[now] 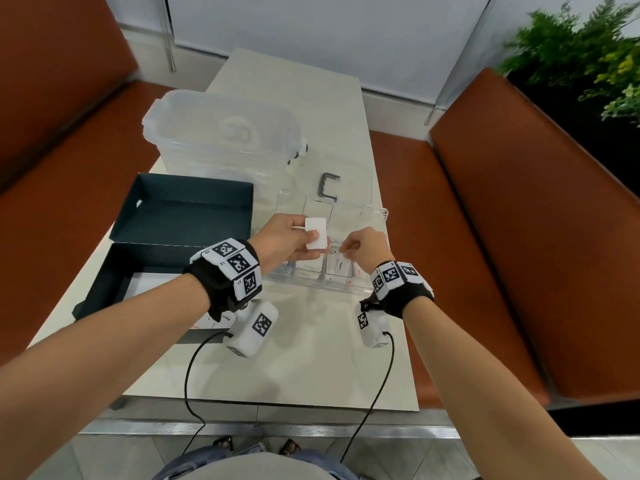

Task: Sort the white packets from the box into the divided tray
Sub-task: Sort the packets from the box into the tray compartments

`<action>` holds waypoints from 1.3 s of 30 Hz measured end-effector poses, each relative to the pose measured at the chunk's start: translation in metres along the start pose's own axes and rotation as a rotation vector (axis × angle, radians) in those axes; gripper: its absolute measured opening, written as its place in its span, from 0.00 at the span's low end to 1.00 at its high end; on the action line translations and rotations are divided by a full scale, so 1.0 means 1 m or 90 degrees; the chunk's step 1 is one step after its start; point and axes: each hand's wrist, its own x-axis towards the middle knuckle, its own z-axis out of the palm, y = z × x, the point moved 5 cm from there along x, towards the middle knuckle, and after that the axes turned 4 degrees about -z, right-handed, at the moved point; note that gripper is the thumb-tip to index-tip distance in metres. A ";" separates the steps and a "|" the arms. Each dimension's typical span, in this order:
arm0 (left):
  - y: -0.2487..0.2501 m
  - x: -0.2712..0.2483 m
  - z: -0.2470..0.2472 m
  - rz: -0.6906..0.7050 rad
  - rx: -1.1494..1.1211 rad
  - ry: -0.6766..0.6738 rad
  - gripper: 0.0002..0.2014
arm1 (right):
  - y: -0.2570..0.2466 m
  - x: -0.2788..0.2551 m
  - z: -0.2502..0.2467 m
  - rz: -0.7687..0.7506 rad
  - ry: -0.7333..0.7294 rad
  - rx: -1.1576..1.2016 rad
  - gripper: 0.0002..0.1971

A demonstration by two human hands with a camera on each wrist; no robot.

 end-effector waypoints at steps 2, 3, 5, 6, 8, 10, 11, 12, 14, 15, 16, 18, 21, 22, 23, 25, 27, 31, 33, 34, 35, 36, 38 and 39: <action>0.000 -0.001 -0.002 -0.004 0.000 0.001 0.17 | 0.002 0.003 0.006 0.000 -0.005 -0.013 0.07; 0.001 -0.001 -0.002 -0.007 0.001 0.000 0.17 | 0.003 0.003 0.008 0.000 -0.006 -0.017 0.07; 0.001 -0.001 -0.001 -0.016 0.003 -0.004 0.18 | 0.005 0.004 0.010 -0.002 -0.006 -0.035 0.07; 0.001 -0.001 -0.001 -0.021 0.007 -0.006 0.18 | 0.004 0.004 0.009 -0.008 0.003 -0.046 0.07; 0.001 0.000 0.000 -0.027 0.028 -0.010 0.18 | -0.002 0.002 0.001 -0.027 0.044 -0.040 0.06; 0.000 0.001 0.002 -0.019 0.057 -0.015 0.16 | -0.012 -0.004 -0.012 -0.055 0.105 0.017 0.07; 0.000 0.002 0.004 -0.011 0.070 -0.016 0.15 | -0.016 -0.008 -0.019 -0.060 0.131 0.065 0.08; 0.001 0.003 0.005 -0.004 0.080 -0.012 0.14 | -0.020 -0.013 -0.025 -0.059 0.145 0.120 0.09; 0.002 0.007 0.009 0.009 0.103 0.005 0.14 | -0.025 -0.023 -0.033 -0.061 0.134 0.215 0.09; 0.002 0.010 0.012 0.014 0.117 0.013 0.13 | -0.025 -0.026 -0.036 -0.067 0.124 0.240 0.07; 0.003 0.012 0.015 0.021 0.131 0.017 0.12 | -0.023 -0.029 -0.039 -0.074 0.124 0.248 0.05; 0.005 0.015 0.023 0.037 0.161 0.025 0.08 | -0.012 -0.029 -0.051 -0.067 0.166 0.237 0.04; 0.006 0.017 0.028 0.050 0.203 0.043 0.09 | 0.016 -0.022 -0.062 -0.010 0.201 0.178 0.07; 0.006 0.018 0.028 0.049 0.209 0.047 0.09 | 0.024 -0.020 -0.060 0.016 0.172 0.138 0.08; 0.005 0.018 0.028 0.047 0.212 0.048 0.08 | 0.032 -0.019 -0.054 0.042 0.130 0.100 0.10; 0.003 0.016 0.027 0.038 0.208 0.049 0.07 | 0.045 -0.018 -0.040 0.089 0.072 0.059 0.09; 0.002 0.015 0.024 0.031 0.198 0.052 0.06 | 0.052 -0.018 -0.029 0.128 0.063 0.057 0.06; 0.001 0.012 0.017 0.023 0.187 0.068 0.08 | 0.053 -0.014 -0.015 0.169 0.077 0.061 0.04; 0.001 0.012 0.013 0.022 0.181 0.074 0.08 | 0.052 -0.012 -0.009 0.172 0.081 0.042 0.05; 0.001 0.011 0.011 0.022 0.180 0.075 0.07 | 0.051 -0.011 -0.006 0.169 0.080 0.029 0.05; 0.002 0.010 0.010 0.023 0.179 0.076 0.07 | 0.050 -0.010 -0.003 0.162 0.076 0.017 0.05; 0.002 0.010 0.009 0.023 0.177 0.076 0.07 | 0.049 -0.010 -0.001 0.153 0.072 0.005 0.05; 0.002 0.008 0.008 0.023 0.174 0.075 0.06 | 0.046 -0.010 0.003 0.138 0.064 -0.020 0.04; 0.002 0.008 0.007 0.023 0.174 0.076 0.06 | 0.045 -0.010 0.004 0.131 0.061 -0.036 0.04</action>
